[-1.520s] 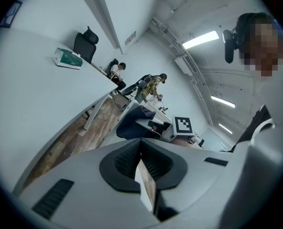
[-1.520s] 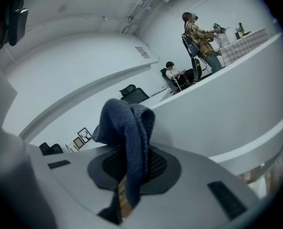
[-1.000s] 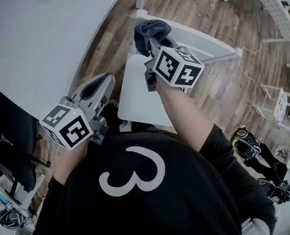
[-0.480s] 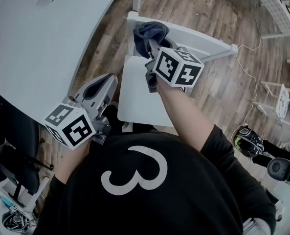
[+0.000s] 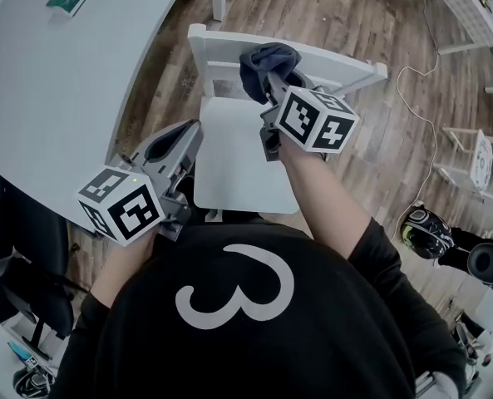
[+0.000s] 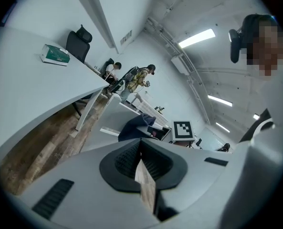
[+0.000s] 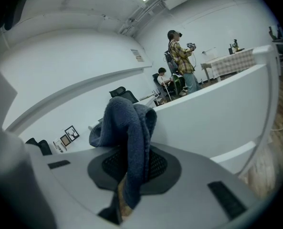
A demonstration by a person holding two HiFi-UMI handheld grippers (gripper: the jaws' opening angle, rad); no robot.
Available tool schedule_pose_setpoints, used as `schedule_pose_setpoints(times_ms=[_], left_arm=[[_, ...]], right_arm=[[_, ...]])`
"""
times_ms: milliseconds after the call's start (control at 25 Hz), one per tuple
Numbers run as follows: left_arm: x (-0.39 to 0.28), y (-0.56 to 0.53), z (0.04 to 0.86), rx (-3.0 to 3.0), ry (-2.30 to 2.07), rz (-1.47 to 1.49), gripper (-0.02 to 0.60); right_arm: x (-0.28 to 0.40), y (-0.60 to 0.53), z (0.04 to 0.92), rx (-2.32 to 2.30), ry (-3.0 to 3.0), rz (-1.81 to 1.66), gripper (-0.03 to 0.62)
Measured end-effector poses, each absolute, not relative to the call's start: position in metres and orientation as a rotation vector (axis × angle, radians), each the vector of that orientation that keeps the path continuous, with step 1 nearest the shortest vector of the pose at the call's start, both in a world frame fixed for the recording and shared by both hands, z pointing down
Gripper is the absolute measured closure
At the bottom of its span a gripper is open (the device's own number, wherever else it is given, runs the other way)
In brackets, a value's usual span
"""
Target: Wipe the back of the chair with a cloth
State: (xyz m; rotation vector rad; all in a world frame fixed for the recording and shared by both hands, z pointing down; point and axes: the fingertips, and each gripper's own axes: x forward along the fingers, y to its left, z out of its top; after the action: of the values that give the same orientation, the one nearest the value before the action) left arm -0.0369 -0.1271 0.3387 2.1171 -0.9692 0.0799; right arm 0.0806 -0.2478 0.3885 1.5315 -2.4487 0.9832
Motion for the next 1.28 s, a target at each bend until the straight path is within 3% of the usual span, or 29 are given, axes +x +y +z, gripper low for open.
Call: schedule_pose_setpoints(times_ms=[720, 1280], left_arm=[[0.035, -0.140, 0.331, 2.205, -0.833, 0.136, 0.568], [0.034, -0.146, 0.336, 2.188, -0.823, 0.138, 0.568]], right_arm=[[0.216, -0.234, 0.392, 1.727, -2.305, 0.972, 0.542], [0.265, -0.228, 0.394, 1.829, -2.243, 0.947, 0.542]])
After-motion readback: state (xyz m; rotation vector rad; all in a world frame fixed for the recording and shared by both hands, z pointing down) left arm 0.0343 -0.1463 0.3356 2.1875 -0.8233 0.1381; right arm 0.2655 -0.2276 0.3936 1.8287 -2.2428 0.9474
